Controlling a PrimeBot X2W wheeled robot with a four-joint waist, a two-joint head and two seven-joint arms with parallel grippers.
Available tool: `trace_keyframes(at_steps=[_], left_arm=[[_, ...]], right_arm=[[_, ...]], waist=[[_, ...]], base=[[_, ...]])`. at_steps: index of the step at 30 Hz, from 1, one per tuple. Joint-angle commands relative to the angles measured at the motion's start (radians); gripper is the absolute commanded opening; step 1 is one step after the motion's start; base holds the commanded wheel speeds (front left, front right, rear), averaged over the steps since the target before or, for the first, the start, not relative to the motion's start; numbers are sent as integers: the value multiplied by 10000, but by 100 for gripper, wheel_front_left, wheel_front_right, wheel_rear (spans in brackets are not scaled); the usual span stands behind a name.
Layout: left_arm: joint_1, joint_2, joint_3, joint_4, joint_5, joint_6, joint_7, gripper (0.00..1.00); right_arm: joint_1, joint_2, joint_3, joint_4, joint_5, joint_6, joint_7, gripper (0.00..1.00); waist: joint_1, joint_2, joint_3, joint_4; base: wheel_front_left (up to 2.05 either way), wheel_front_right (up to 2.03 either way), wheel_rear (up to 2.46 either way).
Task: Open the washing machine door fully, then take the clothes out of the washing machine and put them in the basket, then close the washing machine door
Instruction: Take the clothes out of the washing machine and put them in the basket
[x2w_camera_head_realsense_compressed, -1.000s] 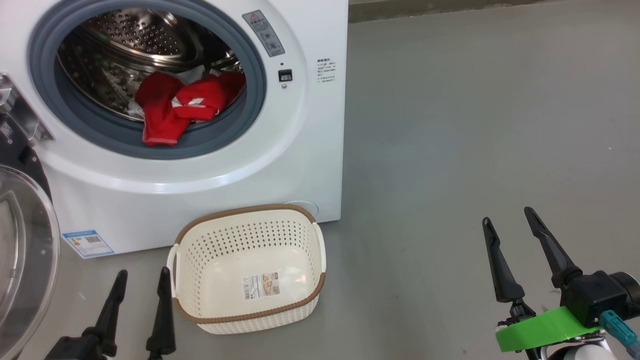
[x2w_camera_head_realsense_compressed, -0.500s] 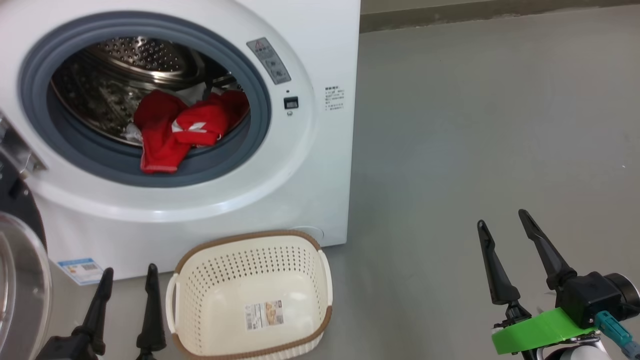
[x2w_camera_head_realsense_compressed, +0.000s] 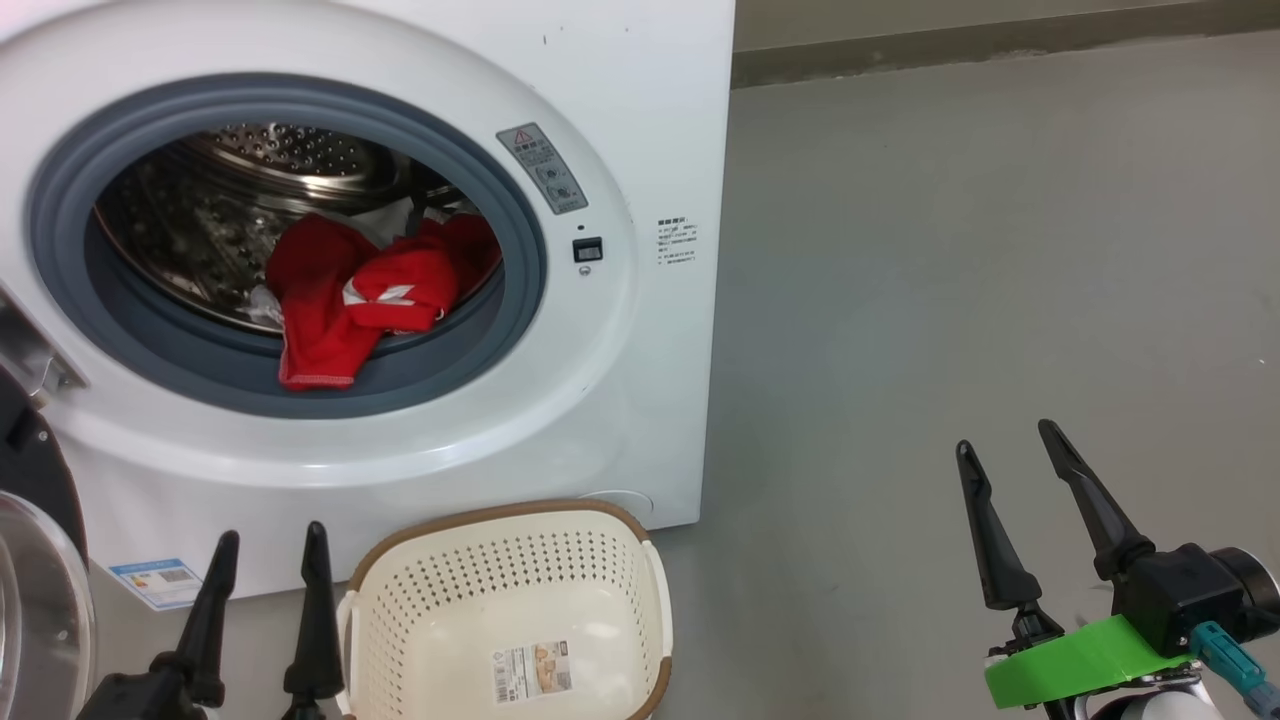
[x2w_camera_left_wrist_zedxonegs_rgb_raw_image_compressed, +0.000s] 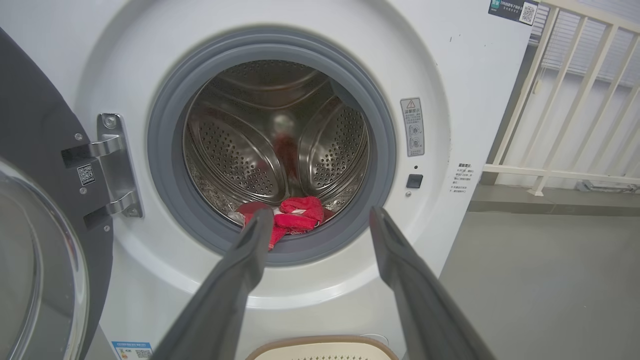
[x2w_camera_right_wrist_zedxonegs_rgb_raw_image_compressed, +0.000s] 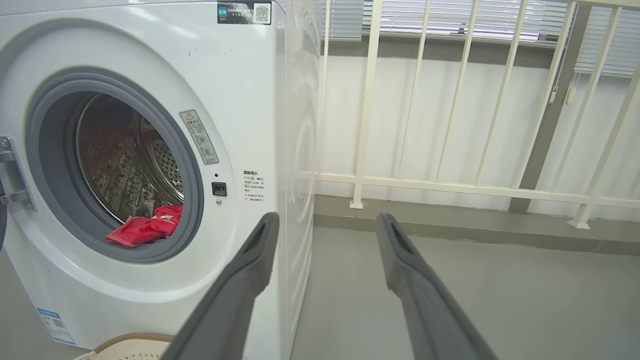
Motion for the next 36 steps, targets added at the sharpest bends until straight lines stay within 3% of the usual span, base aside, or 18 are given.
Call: trace_keyframes(at_steps=[1, 19, 36], left_arm=[[-235, 97, 335, -251, -67, -55, -108, 100], [-449, -117, 196, -53, -481, -15, 10, 100], [-2287, -113, -175, 945, -259, -39, -26, 100]], right_arm=[[-136, -51, 229, -226, 75, 48, -63, 100], [-158, -51, 271, -296, -57, 48, -63, 100], [-669, -51, 341, -329, -91, 48, -63, 100]], waist=[[0, -1, -23, -7], [0, -1, 309, 153], [0, -1, 1109, 563]], base=[[0, 0, 0], [0, 0, 0], [0, 0, 0]])
